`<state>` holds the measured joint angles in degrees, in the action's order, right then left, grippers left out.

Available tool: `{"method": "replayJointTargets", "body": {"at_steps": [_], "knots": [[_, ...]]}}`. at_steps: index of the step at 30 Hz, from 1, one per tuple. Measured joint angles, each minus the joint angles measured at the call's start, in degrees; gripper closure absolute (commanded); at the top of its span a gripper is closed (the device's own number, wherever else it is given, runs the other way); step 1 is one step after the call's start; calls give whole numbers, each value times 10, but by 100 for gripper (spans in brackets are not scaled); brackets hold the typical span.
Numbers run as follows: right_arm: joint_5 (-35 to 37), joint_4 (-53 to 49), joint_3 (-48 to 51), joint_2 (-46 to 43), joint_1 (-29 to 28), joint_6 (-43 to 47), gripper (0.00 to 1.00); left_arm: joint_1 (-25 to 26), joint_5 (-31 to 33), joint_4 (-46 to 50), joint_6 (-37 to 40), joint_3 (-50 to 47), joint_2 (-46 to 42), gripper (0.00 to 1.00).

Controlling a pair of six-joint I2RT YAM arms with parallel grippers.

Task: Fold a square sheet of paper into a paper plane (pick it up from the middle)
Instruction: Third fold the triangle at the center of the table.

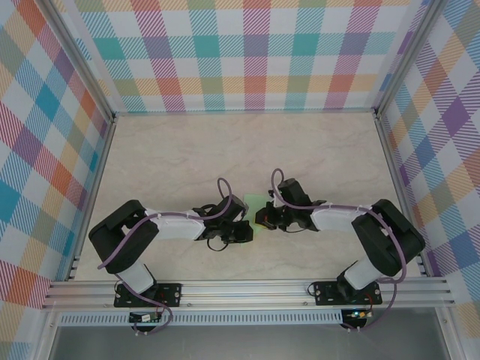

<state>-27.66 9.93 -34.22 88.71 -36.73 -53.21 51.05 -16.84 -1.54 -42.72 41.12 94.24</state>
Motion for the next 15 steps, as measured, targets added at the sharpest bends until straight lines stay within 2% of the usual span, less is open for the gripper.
{"method": "replayJointTargets", "body": {"at_steps": [8, 15], "knots": [[5, 49, 28, 51, -1, -12, 100, 0, 0, 1, 2, 0, 0, 88], [9, 65, 31, 54, 6, -12, 100, 0, 2, 3, 6, 0, 0, 91]]}}
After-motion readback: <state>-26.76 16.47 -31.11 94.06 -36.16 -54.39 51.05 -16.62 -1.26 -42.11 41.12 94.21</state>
